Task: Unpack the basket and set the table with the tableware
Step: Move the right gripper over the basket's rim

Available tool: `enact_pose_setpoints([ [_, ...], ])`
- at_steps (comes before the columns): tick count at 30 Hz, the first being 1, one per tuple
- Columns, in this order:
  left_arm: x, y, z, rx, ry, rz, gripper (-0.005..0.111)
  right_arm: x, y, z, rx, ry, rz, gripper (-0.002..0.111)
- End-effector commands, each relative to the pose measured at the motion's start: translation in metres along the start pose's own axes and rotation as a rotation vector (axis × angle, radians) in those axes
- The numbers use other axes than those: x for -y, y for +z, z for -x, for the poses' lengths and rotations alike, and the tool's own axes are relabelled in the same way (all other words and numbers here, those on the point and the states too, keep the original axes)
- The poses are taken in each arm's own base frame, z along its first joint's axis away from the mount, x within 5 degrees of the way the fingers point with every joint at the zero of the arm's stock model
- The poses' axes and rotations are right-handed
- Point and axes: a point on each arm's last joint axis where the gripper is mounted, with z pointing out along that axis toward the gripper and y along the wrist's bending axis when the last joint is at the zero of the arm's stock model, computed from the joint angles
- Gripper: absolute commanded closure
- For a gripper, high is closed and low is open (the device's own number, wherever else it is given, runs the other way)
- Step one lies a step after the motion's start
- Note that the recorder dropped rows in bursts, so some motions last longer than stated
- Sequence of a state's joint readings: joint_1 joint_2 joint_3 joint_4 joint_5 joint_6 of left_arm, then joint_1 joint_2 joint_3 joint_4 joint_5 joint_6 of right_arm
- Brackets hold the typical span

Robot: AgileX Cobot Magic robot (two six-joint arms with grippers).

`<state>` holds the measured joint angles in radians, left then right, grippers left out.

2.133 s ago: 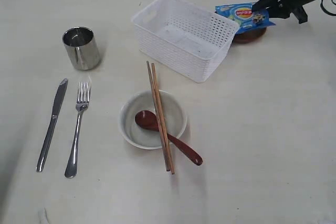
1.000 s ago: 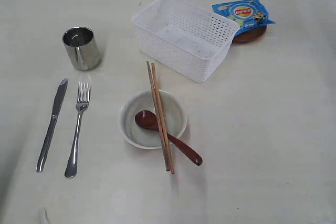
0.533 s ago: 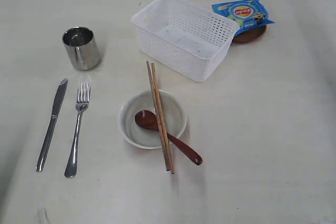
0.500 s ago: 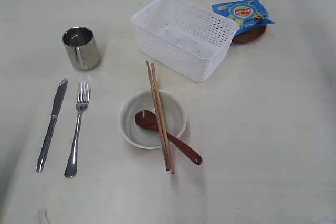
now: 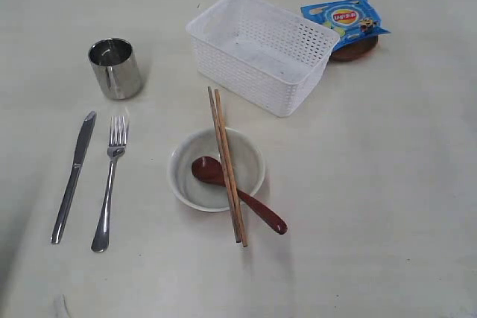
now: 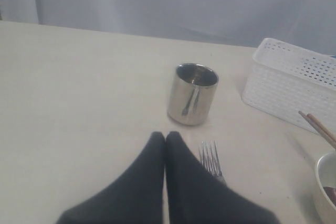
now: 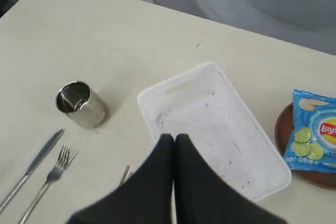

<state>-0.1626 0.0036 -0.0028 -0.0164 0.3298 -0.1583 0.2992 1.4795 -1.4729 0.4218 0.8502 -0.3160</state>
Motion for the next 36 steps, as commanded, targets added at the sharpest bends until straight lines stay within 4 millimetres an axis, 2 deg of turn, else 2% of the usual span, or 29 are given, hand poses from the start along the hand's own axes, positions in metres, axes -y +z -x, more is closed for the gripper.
enact_pose_setpoints([
  [1,0.000,0.000,0.000,0.012,-0.003,-0.002,0.107,-0.017,0.001,-0.035,0.047,-0.166,-0.018,0.109],
  [5,0.000,0.000,0.000,0.012,-0.003,-0.002,0.107,-0.029,0.000,-0.050,0.044,-0.127,0.026,0.109],
  [10,0.000,0.000,0.000,0.012,-0.003,-0.002,0.107,-0.035,0.005,-0.059,-0.093,-0.105,0.102,0.109],
  [15,0.000,0.000,0.000,0.012,-0.003,-0.002,0.107,-0.033,0.007,-0.035,-0.170,-0.158,0.081,0.109],
  [18,0.000,0.000,0.000,0.012,-0.003,-0.002,0.107,-0.022,0.017,-0.014,-0.280,-0.193,-0.012,0.109],
  [21,0.000,0.000,0.000,0.012,-0.003,-0.002,0.107,-0.008,0.033,0.004,-0.387,-0.246,-0.122,0.109],
  [24,0.000,0.000,0.000,0.012,-0.003,-0.002,0.107,0.005,0.061,0.019,-0.402,-0.281,-0.189,0.108],
  [30,0.000,0.000,0.000,0.012,-0.003,-0.002,0.107,0.021,0.123,0.009,-0.504,-0.311,-0.171,0.107],
  [32,0.000,0.000,0.000,0.012,-0.003,-0.002,0.107,0.025,0.140,0.004,-0.534,-0.306,-0.166,0.098],
  [36,0.000,0.000,0.000,0.012,-0.003,-0.002,0.107,0.033,0.172,-0.003,-0.570,-0.301,-0.160,0.068],
])
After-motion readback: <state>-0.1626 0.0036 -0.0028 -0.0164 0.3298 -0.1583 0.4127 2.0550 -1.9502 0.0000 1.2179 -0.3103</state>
